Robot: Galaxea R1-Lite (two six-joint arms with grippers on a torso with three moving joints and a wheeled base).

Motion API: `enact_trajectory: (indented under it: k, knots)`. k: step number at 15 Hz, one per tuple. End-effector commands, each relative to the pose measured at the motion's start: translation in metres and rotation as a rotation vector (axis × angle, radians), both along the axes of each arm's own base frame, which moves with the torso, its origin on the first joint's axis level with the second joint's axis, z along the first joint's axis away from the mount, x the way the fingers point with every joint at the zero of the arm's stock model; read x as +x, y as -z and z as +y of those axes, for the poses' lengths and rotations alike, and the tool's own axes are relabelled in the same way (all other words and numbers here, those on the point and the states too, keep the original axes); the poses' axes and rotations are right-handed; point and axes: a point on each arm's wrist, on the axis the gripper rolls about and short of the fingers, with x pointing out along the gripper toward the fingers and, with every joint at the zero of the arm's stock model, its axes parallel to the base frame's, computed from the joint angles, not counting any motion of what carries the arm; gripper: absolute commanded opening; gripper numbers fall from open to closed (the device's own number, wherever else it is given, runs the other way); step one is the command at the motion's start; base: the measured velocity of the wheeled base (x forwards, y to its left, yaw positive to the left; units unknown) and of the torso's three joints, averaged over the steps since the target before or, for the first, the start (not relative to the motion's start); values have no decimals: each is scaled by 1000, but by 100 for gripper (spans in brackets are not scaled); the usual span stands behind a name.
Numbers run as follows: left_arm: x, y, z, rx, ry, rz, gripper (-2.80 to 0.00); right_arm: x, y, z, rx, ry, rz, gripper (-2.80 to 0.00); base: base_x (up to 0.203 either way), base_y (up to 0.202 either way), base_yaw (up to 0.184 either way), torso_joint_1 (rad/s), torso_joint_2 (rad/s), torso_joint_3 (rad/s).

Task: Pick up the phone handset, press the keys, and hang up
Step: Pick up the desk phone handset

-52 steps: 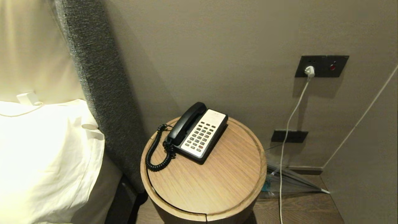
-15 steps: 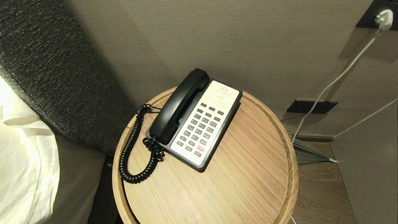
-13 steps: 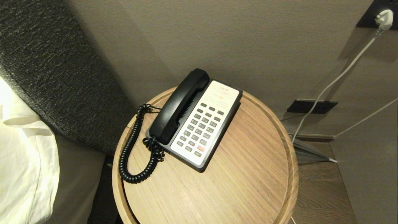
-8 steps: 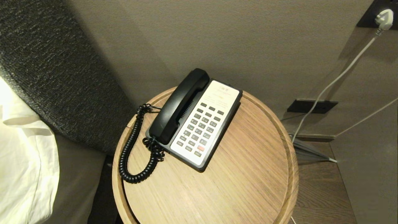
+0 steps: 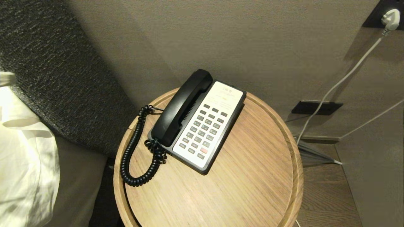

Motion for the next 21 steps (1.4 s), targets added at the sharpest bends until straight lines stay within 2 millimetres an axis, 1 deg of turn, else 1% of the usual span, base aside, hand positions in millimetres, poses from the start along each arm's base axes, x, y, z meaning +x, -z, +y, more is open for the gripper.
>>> enact_trajectory:
  k: [1, 2, 3, 6, 10, 12, 13, 14, 18, 21]
  knots:
    - [75, 9, -41, 68, 145, 257, -280, 1, 5, 0, 1, -1, 18, -280, 0, 0, 0, 0, 0, 0]
    - [85, 13, -56, 101, 174, 302, -280, 1, 5, 0, 1, -1, 18, -280, 0, 0, 0, 0, 0, 0]
    - [87, 16, -68, 123, 205, 327, -280, 1, 5, 0, 1, -1, 18, -280, 0, 0, 0, 0, 0, 0]
    - [83, 26, -97, 179, 260, 375, -280, 1, 5, 0, 1, -1, 18, -280, 0, 0, 0, 0, 0, 0]
    - [84, 33, -124, 243, 275, 380, -280, 1, 5, 0, 1, -1, 17, -280, 0, 0, 0, 0, 0, 0]
    - [86, 35, -130, 271, 260, 374, -280, 1, 5, 0, 1, -1, 18, -280, 0, 0, 0, 0, 0, 0]
    - [87, 36, -131, 275, 258, 376, -44, 1, 5, 0, 1, -1, 18, -280, 0, 0, 0, 0, 0, 0]
    - [87, 36, -133, 279, 251, 371, 0, 1, 5, 0, 1, -1, 18, -280, 0, 0, 0, 0, 0, 0]
    - [97, 35, -139, 294, 186, 318, 0, 1, 5, 0, 1, -1, 18, -280, 0, 0, 0, 0, 0, 0]
    - [100, 32, -144, 293, 186, 300, 0, 1, 5, 0, 1, -1, 18, -280, 0, 0, 0, 0, 0, 0]
